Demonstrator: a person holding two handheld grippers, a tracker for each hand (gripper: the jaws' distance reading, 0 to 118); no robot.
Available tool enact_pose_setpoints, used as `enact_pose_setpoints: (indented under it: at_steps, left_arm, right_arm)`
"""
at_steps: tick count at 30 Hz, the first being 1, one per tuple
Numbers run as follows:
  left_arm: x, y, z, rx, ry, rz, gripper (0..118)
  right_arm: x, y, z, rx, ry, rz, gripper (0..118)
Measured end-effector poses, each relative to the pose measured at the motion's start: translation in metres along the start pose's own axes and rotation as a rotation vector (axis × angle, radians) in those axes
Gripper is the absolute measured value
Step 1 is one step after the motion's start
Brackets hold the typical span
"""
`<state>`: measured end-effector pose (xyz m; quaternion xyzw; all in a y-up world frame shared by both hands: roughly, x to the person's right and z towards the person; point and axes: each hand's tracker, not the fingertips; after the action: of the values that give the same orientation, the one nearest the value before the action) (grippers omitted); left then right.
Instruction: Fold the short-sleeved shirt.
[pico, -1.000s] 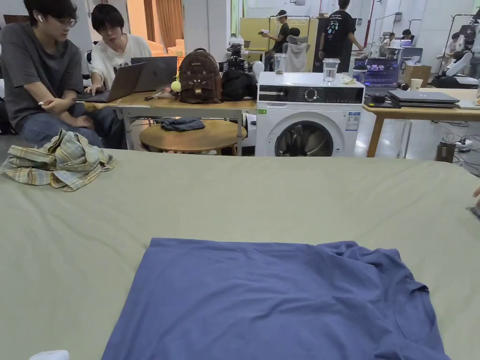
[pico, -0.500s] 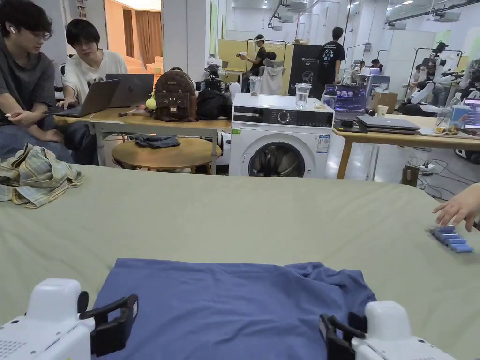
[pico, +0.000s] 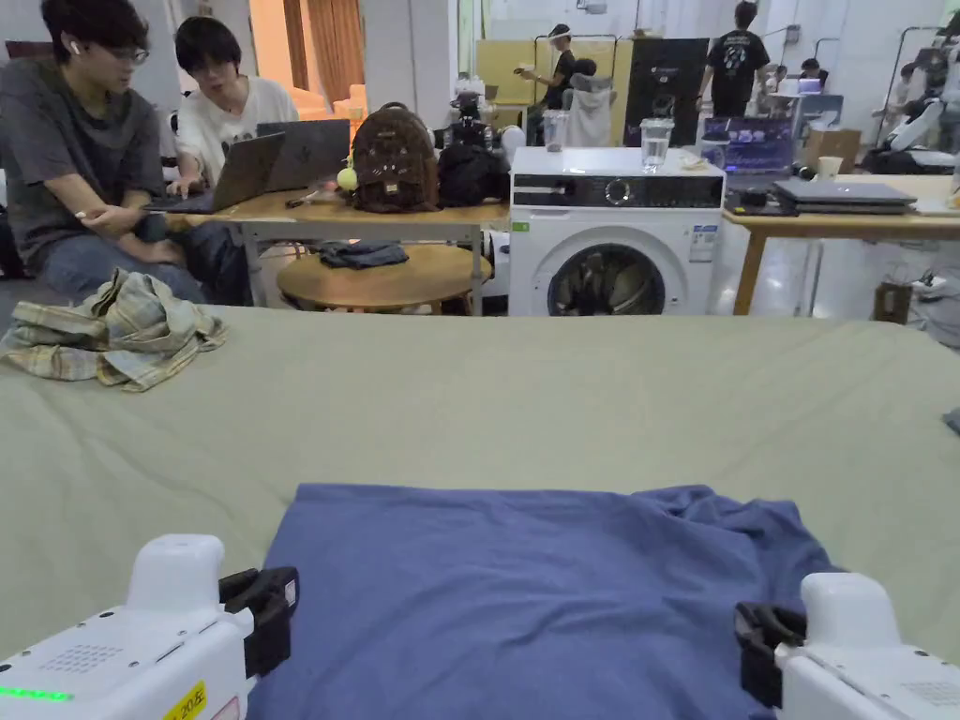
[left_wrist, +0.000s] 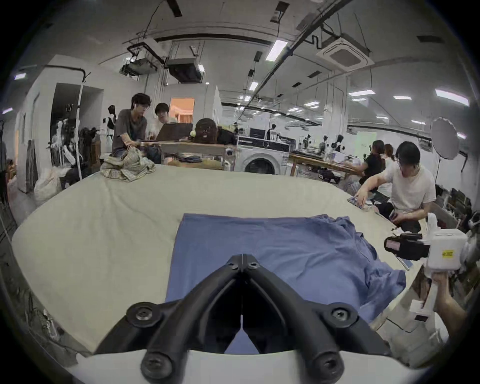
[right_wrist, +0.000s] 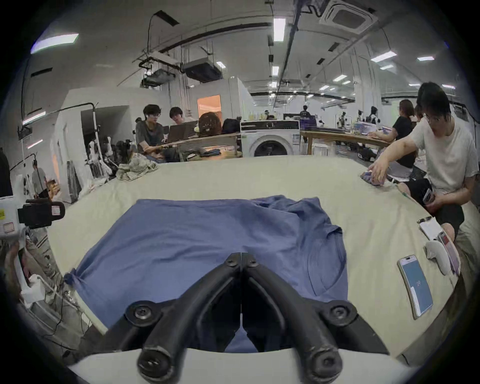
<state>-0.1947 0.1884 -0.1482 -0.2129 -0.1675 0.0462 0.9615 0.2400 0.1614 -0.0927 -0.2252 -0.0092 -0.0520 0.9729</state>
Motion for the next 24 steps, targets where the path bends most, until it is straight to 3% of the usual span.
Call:
enact_pose_setpoints:
  at_steps: [1, 3, 7, 15, 17, 19, 22, 24]
  left_arm:
    - [-0.009, -0.005, 0.005, -0.045, 0.011, 0.002, 14]
    - [-0.028, -0.019, 0.016, -0.087, 0.026, 0.024, 56]
    - [-0.052, -0.055, 0.027, -0.202, 0.069, 0.052, 62]
    - [-0.058, -0.105, 0.001, -0.4, 0.131, 0.063, 62]
    - [-0.057, -0.111, -0.007, -0.43, 0.133, 0.07, 51]
    - [-0.049, -0.104, -0.005, -0.42, 0.148, -0.011, 41]
    - [-0.038, -0.103, -0.009, -0.451, 0.11, -0.049, 10]
    - [-0.031, -0.106, -0.013, -0.469, 0.136, -0.102, 10]
  right_arm:
    - [0.001, -0.002, 0.004, -0.007, 0.009, 0.003, 0]
    - [0.005, -0.008, 0.012, -0.021, 0.017, 0.002, 0]
    - [0.01, -0.017, 0.018, -0.057, 0.022, -0.007, 0]
    - [0.027, -0.021, 0.03, -0.079, 0.011, -0.076, 0]
    - [0.035, -0.022, 0.037, -0.08, -0.009, -0.087, 0]
    - [0.044, -0.025, 0.047, -0.077, -0.038, -0.102, 0]
    - [0.061, -0.032, 0.065, -0.076, -0.086, -0.134, 0]
    - [0.072, -0.037, 0.076, -0.073, -0.134, -0.15, 0]
